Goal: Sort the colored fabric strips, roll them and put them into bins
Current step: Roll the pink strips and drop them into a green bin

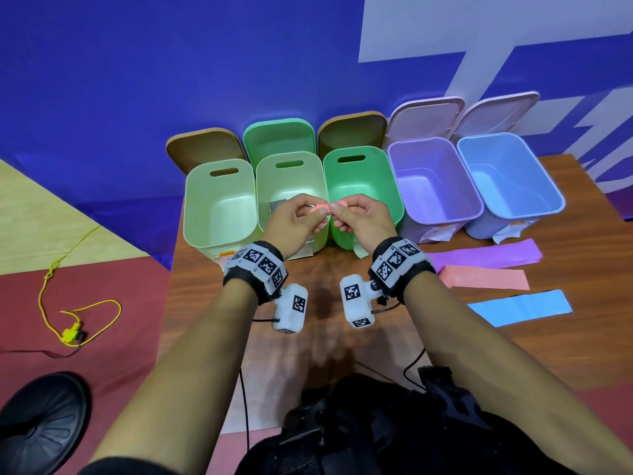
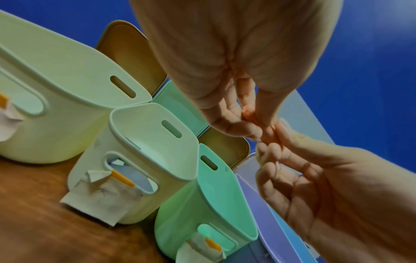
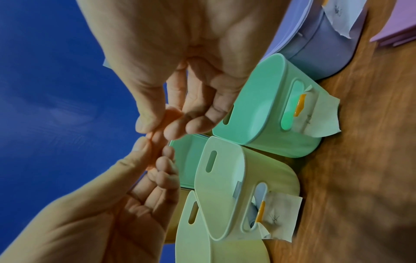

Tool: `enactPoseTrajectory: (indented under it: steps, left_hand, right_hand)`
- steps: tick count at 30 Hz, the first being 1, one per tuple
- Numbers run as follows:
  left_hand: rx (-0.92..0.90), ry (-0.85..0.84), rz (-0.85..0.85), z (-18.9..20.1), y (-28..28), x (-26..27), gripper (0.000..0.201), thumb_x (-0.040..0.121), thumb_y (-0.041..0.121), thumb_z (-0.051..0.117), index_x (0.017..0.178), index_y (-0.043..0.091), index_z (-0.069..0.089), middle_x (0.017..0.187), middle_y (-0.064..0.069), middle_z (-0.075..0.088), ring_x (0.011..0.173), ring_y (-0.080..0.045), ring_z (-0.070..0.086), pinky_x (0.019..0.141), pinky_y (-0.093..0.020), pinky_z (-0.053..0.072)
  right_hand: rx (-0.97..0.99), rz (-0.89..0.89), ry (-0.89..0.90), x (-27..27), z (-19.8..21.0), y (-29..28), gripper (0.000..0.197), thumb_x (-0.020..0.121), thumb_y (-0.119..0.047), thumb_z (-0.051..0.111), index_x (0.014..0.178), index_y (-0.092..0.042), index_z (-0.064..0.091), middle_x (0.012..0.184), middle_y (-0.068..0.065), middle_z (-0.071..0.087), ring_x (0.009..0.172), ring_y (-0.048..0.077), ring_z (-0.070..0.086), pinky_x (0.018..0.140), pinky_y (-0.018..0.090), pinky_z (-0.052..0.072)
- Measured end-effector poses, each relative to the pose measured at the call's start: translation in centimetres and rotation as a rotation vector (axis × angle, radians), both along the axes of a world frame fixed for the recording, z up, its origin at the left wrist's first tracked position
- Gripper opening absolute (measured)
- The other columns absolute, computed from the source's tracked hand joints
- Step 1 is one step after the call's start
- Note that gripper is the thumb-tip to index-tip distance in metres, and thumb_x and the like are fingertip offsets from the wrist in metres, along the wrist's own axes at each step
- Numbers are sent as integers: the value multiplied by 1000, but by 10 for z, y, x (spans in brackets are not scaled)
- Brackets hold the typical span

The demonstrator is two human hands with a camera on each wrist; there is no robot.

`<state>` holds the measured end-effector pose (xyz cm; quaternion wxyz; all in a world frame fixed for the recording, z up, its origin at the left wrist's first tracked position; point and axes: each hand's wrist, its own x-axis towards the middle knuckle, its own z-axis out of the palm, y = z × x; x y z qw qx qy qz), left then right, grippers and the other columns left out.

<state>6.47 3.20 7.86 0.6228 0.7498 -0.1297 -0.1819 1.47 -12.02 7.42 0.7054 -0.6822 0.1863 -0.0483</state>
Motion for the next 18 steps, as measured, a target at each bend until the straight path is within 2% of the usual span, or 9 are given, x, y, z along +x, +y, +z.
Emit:
enactPoseTrajectory:
  steps: [2, 4, 7, 10, 12, 15, 18]
  left_hand:
    - [7, -4, 33, 1, 2, 0, 14, 97, 5, 59, 108, -2, 63, 78, -9, 66, 64, -4, 63, 68, -18, 54]
    - [21, -8, 48, 1, 8, 2, 16, 97, 5, 58, 110, -5, 62, 79, -9, 66, 63, -4, 62, 67, -17, 53]
    - [27, 4, 56, -2, 19, 6, 15, 96, 4, 60, 110, -2, 63, 79, -8, 66, 63, -3, 62, 68, -17, 53]
    - [19, 15, 74, -5, 30, 8, 12, 95, 2, 60, 106, 3, 64, 77, -6, 66, 62, -3, 62, 67, -17, 52]
    - [6, 28, 88, -6, 39, 12, 12, 95, 2, 60, 107, 1, 64, 77, -8, 66, 61, -4, 62, 66, -17, 52]
    - [-18, 62, 113, -10, 55, 20, 16, 94, 4, 63, 109, 1, 65, 80, -12, 68, 65, -10, 63, 68, -20, 53]
    - [-31, 88, 150, -12, 71, 27, 17, 91, 4, 66, 108, 8, 67, 85, -12, 70, 69, -16, 64, 69, -22, 53]
  right_hand:
    - [60, 35, -1, 0, 0, 2, 2, 93, -12, 68, 92, -12, 67, 79, 9, 71, 66, 10, 67, 69, 22, 55]
    - [82, 62, -3, 3, -1, 5, 7, 95, -6, 64, 93, -12, 67, 80, 10, 71, 67, 11, 68, 71, 23, 56]
    - [41, 76, -3, 7, -3, 13, 10, 93, -2, 65, 92, -11, 66, 78, 10, 71, 66, 11, 68, 67, 21, 55]
    - [32, 69, 2, 13, -5, 22, 5, 92, -1, 66, 95, -3, 66, 76, 11, 70, 61, 9, 67, 61, 18, 52]
    - [37, 81, 12, 18, -6, 30, 5, 92, -2, 66, 97, -1, 65, 77, 12, 70, 61, 11, 67, 63, 20, 53]
    - [78, 119, 29, 28, -7, 45, 5, 93, -4, 66, 95, -8, 65, 79, 11, 71, 66, 15, 68, 68, 24, 56]
    - [80, 156, 49, 39, -10, 59, 16, 93, -2, 65, 108, -6, 64, 84, 10, 70, 70, 18, 67, 72, 25, 56]
